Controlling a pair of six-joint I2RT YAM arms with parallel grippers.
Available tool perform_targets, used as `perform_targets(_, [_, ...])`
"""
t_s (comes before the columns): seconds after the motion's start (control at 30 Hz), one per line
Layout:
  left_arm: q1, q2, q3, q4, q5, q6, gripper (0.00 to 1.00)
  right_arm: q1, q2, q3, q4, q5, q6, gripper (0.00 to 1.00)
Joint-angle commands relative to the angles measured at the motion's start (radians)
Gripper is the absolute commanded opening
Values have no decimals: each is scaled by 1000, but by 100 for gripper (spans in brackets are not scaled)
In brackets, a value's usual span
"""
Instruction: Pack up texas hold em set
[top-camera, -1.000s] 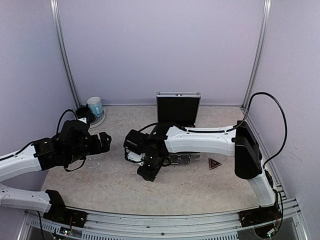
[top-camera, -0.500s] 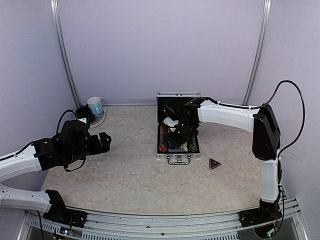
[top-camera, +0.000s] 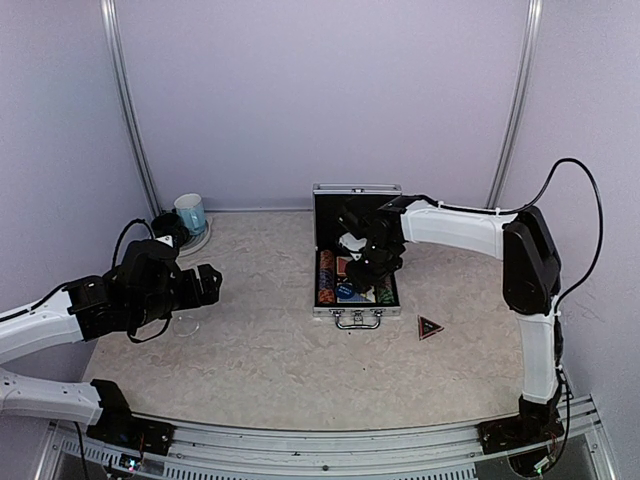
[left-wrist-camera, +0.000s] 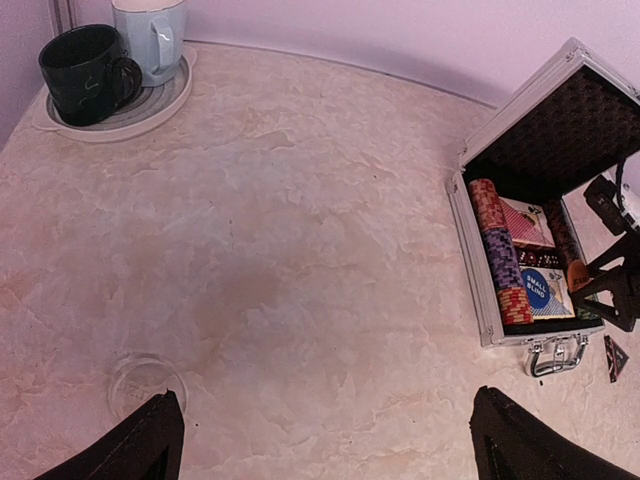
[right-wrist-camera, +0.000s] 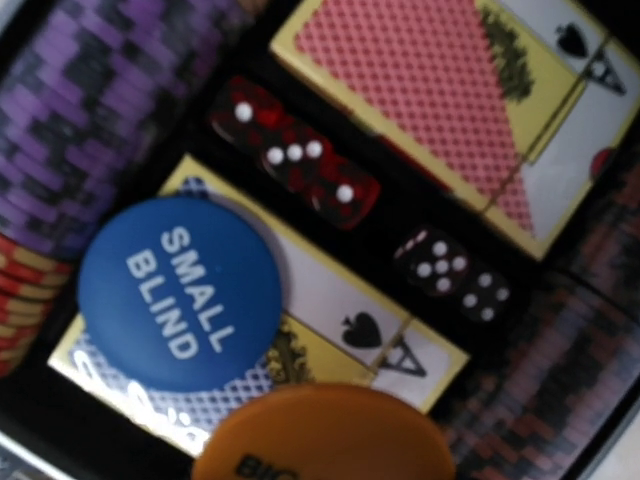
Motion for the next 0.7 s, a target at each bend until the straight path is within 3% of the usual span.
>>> perform_targets(0.0, [11, -8, 1, 22, 8, 13, 99, -10, 28, -27, 9, 5, 7, 50])
perform_targets(0.67, [12, -7, 4, 21, 14, 13, 99, -28, 65, -23, 33, 28, -5, 53])
